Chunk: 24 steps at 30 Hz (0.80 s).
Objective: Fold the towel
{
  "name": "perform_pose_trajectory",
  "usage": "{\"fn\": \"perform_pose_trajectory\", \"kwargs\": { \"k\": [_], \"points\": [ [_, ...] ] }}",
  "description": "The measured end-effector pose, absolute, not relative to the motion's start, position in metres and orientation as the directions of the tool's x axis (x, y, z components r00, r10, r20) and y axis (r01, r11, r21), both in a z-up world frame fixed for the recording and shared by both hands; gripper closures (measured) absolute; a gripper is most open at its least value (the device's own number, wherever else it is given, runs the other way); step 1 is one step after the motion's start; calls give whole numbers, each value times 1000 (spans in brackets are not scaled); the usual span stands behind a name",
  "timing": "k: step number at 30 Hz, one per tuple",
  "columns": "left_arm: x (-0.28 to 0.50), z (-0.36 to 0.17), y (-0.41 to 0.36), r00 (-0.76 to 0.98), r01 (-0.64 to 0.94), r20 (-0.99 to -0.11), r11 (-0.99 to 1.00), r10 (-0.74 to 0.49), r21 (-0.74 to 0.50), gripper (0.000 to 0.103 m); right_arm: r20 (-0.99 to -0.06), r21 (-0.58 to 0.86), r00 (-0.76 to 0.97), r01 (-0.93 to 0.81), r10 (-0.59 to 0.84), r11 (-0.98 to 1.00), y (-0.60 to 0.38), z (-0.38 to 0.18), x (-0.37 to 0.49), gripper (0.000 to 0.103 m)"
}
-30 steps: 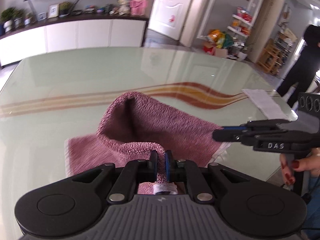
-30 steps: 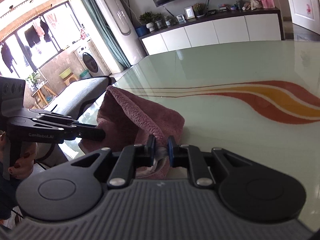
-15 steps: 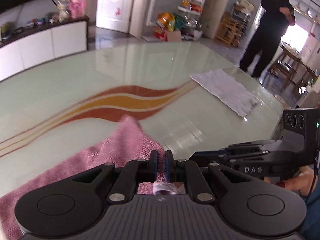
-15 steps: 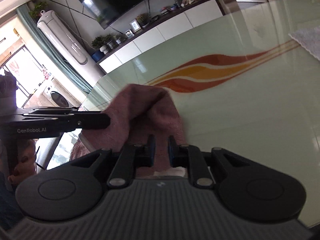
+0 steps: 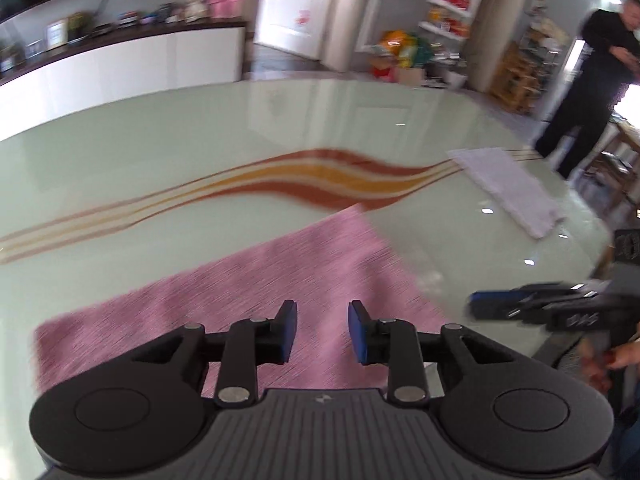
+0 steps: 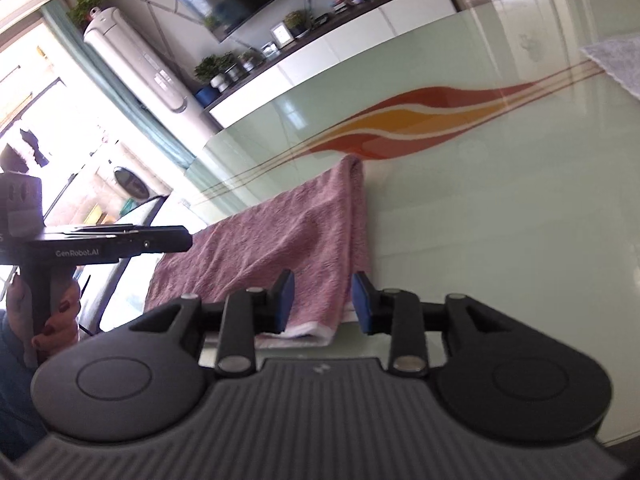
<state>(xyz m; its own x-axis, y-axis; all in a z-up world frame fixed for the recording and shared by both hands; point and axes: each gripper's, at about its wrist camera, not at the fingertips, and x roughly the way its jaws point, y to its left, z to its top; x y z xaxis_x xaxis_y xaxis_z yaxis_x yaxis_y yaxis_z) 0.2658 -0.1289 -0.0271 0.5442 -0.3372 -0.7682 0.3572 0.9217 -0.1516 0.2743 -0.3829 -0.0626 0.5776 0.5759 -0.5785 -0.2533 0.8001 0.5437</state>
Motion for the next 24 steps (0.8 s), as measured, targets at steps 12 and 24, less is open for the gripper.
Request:
{"fn": "perform_pose_trajectory", "kwargs": {
  "k": [12, 24],
  "points": [
    [221, -59, -36, 498, 231, -833, 963, -240, -139, 62, -689, 405, 540, -267, 484, 875, -347, -73, 277, 80],
    [211, -68, -22, 501, 254, -816, 951, -287, -178, 49, -661, 395, 570, -288, 487, 873, -347, -54, 281, 94]
  ]
}}
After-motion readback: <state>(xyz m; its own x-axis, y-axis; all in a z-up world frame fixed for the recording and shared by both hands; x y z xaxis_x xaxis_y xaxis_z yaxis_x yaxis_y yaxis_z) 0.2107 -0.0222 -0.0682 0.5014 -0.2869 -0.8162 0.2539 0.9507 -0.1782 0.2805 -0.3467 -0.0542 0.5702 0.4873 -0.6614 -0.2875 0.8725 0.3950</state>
